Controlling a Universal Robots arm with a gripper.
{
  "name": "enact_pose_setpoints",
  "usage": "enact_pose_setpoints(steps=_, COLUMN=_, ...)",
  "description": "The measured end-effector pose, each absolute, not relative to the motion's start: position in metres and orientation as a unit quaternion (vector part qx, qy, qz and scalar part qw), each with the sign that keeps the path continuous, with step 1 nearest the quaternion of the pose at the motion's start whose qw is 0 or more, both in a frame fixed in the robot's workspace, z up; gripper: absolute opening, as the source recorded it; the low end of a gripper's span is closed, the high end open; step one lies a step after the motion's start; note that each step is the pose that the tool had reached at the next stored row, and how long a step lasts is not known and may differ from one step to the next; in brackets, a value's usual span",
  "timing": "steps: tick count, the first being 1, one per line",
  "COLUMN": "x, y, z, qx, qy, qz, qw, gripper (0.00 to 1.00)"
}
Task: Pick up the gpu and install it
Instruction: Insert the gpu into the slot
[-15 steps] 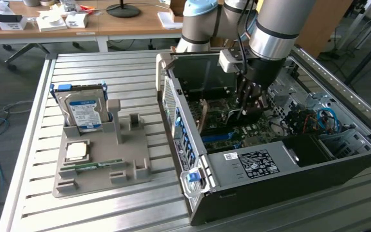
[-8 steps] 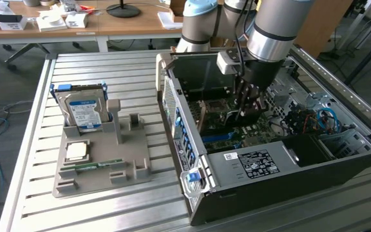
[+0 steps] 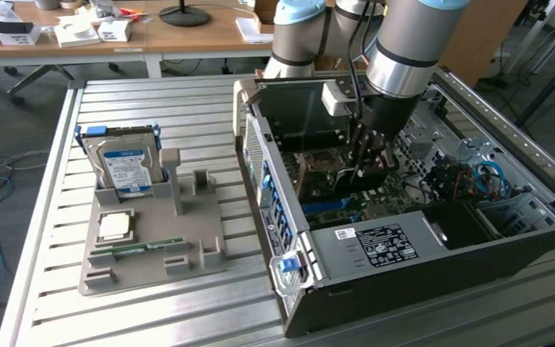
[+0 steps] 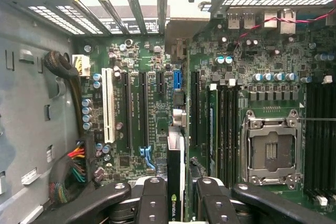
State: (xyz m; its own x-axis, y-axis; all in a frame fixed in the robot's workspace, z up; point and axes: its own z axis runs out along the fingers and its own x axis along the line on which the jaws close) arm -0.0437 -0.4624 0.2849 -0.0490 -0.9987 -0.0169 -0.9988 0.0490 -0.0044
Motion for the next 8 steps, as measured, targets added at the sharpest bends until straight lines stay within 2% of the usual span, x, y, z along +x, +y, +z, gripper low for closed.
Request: enact_pose_setpoints(steps=8, x=-0.048, y=-0.4623, z=0.2771, qx=-0.69, qy=0.724, qz=0.004, qw=0.008, gripper=0.26)
